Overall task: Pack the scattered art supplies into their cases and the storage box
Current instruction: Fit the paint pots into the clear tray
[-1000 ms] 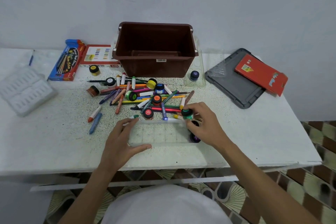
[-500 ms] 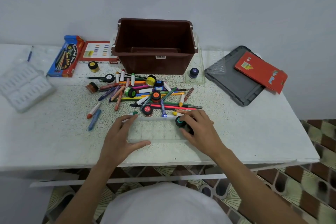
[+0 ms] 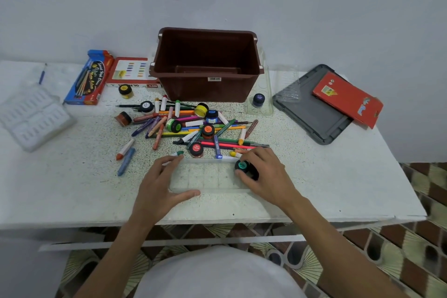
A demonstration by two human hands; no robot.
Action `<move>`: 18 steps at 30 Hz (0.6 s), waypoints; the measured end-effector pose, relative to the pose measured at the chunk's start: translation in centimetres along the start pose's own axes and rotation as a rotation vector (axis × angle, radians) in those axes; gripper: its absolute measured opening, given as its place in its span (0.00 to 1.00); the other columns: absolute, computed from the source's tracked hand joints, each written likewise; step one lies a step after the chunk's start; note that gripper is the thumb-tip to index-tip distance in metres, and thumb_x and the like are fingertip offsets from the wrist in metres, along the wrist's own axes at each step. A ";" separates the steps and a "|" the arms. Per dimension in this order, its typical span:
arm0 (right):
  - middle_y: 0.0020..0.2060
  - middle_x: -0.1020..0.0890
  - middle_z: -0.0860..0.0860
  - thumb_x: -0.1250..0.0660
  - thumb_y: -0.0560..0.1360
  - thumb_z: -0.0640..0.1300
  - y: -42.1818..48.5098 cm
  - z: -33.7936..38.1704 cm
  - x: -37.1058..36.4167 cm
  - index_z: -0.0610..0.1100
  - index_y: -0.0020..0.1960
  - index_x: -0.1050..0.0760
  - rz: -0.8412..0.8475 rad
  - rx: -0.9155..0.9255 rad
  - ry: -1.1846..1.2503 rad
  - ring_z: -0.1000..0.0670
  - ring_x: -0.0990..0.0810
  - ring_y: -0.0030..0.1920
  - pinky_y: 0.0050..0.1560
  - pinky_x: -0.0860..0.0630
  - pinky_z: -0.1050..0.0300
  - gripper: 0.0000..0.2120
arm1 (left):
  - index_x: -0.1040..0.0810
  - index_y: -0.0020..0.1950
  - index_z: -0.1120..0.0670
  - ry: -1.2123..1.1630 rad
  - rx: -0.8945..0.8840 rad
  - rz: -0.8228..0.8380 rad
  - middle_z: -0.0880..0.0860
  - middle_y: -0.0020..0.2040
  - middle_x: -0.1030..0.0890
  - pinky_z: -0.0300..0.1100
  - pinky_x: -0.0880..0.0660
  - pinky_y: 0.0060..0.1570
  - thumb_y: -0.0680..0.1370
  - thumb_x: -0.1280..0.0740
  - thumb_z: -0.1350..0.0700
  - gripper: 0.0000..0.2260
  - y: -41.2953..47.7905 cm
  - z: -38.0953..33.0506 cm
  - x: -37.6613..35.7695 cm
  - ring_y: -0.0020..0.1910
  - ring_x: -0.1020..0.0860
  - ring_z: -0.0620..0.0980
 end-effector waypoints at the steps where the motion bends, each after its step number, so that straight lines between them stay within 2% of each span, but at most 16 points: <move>1: 0.49 0.22 0.51 0.36 0.77 0.53 0.3 0.1 0.0 0.44 0.54 0.22 -0.005 -0.003 0.010 0.49 0.28 0.51 0.50 0.28 0.54 0.13 | 0.30 0.72 0.51 0.001 0.003 0.001 0.47 0.67 0.30 0.40 0.29 0.55 0.65 0.34 0.27 0.42 0.0 0.0 0.0 0.63 0.33 0.39; 6: 0.49 0.22 0.49 0.36 0.78 0.49 3.5 1.3 -0.5 0.43 0.57 0.22 0.003 0.010 0.062 0.48 0.26 0.49 0.48 0.27 0.51 0.12 | 0.30 0.72 0.50 0.000 0.011 0.008 0.47 0.67 0.31 0.41 0.30 0.55 0.65 0.34 0.27 0.42 0.0 0.0 0.1 0.63 0.34 0.39; 13: 0.54 0.23 0.45 0.33 0.77 0.44 8.7 2.9 -2.0 0.43 0.64 0.24 0.110 0.034 0.058 0.44 0.25 0.52 0.52 0.25 0.46 0.15 | 0.30 0.72 0.49 -0.012 0.026 0.015 0.46 0.67 0.31 0.38 0.32 0.54 0.65 0.33 0.27 0.42 0.0 -0.1 0.1 0.63 0.35 0.37; 18: 0.64 0.25 0.44 0.34 0.78 0.42 10.8 3.4 -3.0 0.45 0.73 0.31 0.164 0.033 0.005 0.41 0.29 0.58 0.61 0.36 0.52 0.23 | 0.32 0.74 0.47 -0.053 0.054 0.033 0.43 0.69 0.34 0.38 0.33 0.58 0.64 0.31 0.28 0.42 -0.1 0.2 0.0 0.64 0.34 0.37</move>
Point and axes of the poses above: each hand's wrist, its own y-axis towards the middle knuckle, its own x-axis out of the back of the hand, z = x × y, the point moved 3 cm from there along y, towards the middle knuckle
